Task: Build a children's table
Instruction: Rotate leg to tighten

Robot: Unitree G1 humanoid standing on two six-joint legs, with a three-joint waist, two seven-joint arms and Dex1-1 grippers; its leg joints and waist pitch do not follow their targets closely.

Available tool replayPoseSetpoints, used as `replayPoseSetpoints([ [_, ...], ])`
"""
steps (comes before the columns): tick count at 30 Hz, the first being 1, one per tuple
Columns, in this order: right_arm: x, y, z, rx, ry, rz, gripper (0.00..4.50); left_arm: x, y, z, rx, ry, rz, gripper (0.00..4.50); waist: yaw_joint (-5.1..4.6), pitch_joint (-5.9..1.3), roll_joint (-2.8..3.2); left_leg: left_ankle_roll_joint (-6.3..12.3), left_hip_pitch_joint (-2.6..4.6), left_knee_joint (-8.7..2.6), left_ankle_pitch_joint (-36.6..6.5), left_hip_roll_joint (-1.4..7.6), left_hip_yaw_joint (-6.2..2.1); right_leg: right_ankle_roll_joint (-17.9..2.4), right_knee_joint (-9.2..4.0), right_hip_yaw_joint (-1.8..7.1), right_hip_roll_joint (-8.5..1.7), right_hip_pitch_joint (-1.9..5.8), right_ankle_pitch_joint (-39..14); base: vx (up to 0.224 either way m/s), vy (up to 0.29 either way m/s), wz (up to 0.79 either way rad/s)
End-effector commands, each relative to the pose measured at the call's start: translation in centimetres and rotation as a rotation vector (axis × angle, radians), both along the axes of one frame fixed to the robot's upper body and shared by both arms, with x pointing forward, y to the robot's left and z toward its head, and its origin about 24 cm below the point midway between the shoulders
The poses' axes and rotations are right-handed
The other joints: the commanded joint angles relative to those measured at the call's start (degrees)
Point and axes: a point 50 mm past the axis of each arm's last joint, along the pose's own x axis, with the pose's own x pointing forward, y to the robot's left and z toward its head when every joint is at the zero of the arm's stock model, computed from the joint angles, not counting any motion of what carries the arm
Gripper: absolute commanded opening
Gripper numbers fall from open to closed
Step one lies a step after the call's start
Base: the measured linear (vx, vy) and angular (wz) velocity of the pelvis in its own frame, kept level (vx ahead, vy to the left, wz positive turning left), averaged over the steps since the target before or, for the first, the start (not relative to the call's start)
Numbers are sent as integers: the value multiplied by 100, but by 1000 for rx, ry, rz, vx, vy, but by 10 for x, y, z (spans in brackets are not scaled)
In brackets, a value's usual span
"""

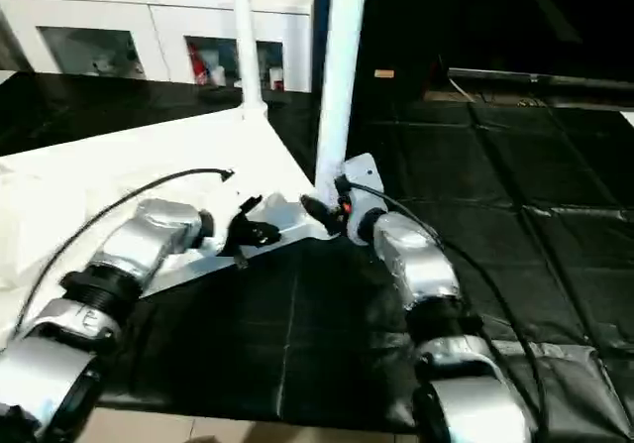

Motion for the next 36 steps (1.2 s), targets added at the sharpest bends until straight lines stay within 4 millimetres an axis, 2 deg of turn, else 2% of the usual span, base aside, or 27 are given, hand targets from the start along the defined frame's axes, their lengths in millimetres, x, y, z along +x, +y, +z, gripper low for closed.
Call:
replayPoseSetpoints([
  [1, -12, 24, -5, 22, 28, 197, 362, 0, -7, 10, -13, -46, -63, 0, 33, -430, -7, 413, 14, -327, -701, 156, -42, -1163, -373, 358, -455, 387, -565, 0, 0, 0],
  [2, -12, 20, -4, 28, 24, 217, 382, -1, -5, 10, -7, -50, -96, 0, 34, -430, 3, 431, 27, -326, -735, 157, -43, -1181, -381, 351, -452, 383, -594, 0, 0, 0],
  [4, -13, 15, -1, 33, 17, 249, 394, -3, -2, 9, 3, -38, -131, 0, 31, -417, 2, 439, 27, -328, -812, 167, -29, -1203, -392, 350, -444, 379, -699, 0, 0, 0],
  [7, -15, -2, 10, 39, 13, 369, 410, -12, 8, 9, 43, -4, -274, 0, 57, -419, 11, 417, 31, -329, -910, 186, -38, -1211, -395, 345, -453, 388, -812, 0, 0, 0],
  [8, -16, -6, 11, 30, 18, 396, 438, -14, 11, 9, 55, 6, -306, 0, 70, -410, 14, 421, 36, -330, -924, 191, -33, -1212, -395, 349, -449, 372, -830, 0, 0, 0],
  [11, -18, -15, 13, 12, 36, 466, 447, -17, 17, 9, 86, 30, -358, 0, 110, -412, 8, 400, 51, -326, -954, 199, -25, -1229, -397, 356, -458, 359, -904, 0, 0, 0],
  [12, -18, -16, 13, 9, 38, 474, 447, -18, 18, 9, 90, 31, -367, 0, 137, -411, 21, 387, 71, -326, -983, 206, -23, -1246, -404, 357, -459, 336, -940, 0, 0, 0],
  [14, -19, -21, 15, -3, 53, 529, 447, -21, 21, 10, 108, 58, -419, 0, 169, -415, 30, 343, 64, -334, -1012, 214, -33, -1227, -394, 354, -462, 349, -986, 0, 0, 0],
  [19, -22, -24, 21, -4, 75, 638, 447, -27, 27, 11, 139, 107, -514, 0, 226, -416, 9, 326, 61, -327, -974, 203, -29, -1209, -384, 359, -464, 348, -1003, 0, 0, 0],
  [27, -22, -22, 22, -6, 75, 690, 447, -31, 30, 12, 160, 125, -565, 0, 252, -418, -14, 289, 61, -327, -951, 206, -29, -1189, -384, 355, -465, 340, -1093, 0, 0, 0],
  [30, -22, -20, 22, 4, 87, 709, 447, -30, 30, 12, 158, 122, -563, 0, 258, -422, 5, 295, 56, -324, -928, 206, -34, -1174, -378, 354, -466, 341, -1094, 0, 0, 0],
  [36, -23, -20, 21, 22, 106, 729, 395, -31, 31, 12, 160, 124, -564, 0, 257, -426, -26, 322, 49, -319, -886, 204, -30, -1190, -373, 352, -462, 344, -1038, 0, 0, 0],
])
